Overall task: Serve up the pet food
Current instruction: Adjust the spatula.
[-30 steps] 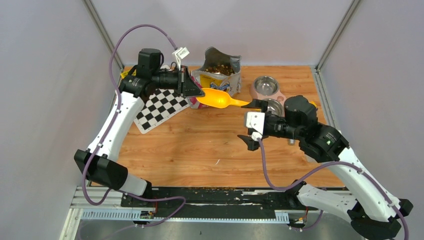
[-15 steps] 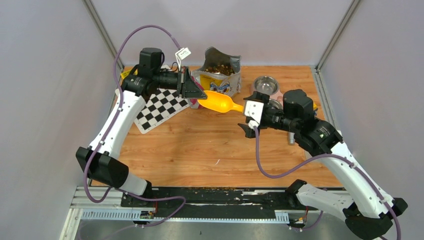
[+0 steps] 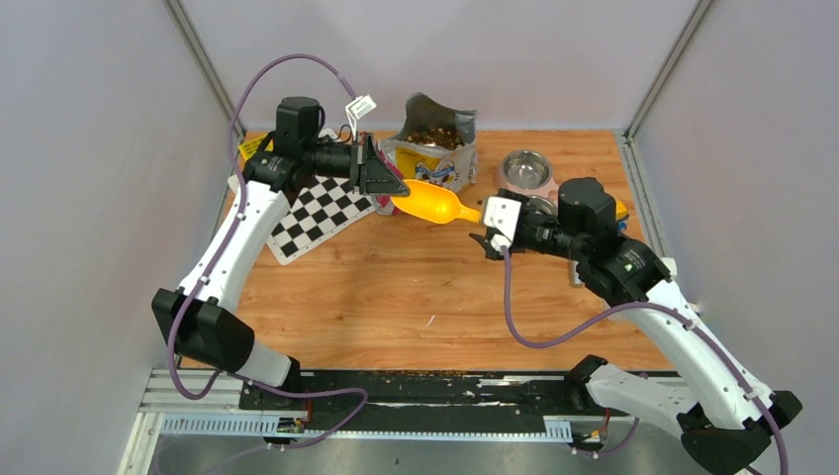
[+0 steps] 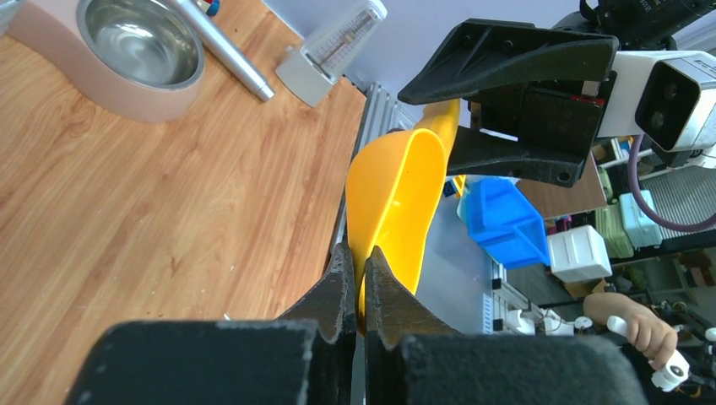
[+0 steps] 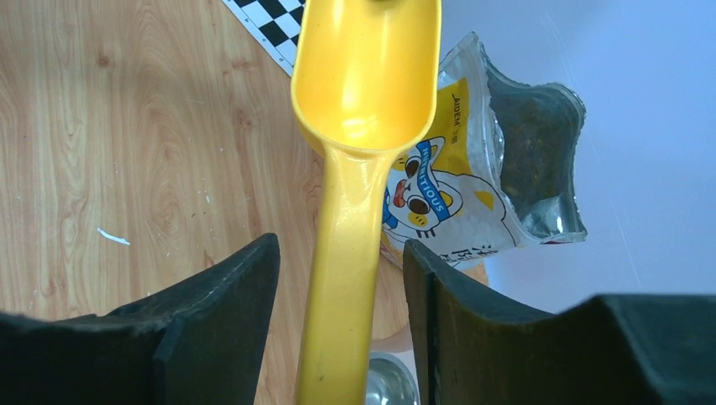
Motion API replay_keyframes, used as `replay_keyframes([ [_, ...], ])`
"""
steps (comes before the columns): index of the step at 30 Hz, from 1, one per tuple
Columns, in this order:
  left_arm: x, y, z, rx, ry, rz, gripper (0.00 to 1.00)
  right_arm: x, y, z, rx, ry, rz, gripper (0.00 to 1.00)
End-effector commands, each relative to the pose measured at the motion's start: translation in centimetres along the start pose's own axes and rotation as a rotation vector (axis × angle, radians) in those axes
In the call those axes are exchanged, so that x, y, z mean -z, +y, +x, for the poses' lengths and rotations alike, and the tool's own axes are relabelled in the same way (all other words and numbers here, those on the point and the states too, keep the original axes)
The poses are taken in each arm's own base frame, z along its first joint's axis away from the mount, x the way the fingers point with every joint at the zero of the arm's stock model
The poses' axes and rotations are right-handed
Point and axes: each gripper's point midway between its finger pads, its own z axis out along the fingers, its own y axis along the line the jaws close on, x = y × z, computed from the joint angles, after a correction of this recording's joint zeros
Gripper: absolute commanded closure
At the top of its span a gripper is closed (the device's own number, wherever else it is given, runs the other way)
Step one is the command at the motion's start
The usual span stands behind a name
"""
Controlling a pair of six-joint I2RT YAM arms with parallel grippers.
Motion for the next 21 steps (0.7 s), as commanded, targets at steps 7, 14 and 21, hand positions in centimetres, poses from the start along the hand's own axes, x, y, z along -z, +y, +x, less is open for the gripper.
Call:
replay_keyframes([
  [7,1.0,-3.4,-0.5,-0.076,-0.027,0.076,1.0,-0.8,-1.5,0.2,-0.015,-0.01,0.066,0.79],
  [14,1.0,-3.4,-0.4,-0.076,-0.029,0.076,0.99,-1.4,-1.3,0.7,-0.028,-0.005,0.059,1.0],
  [21,1.3,-3.2,-1.2,-0.092,-0.052,0.05,0.08,-1.4,-1.7,1.7,-0.054,0.03,0.095,1.0],
])
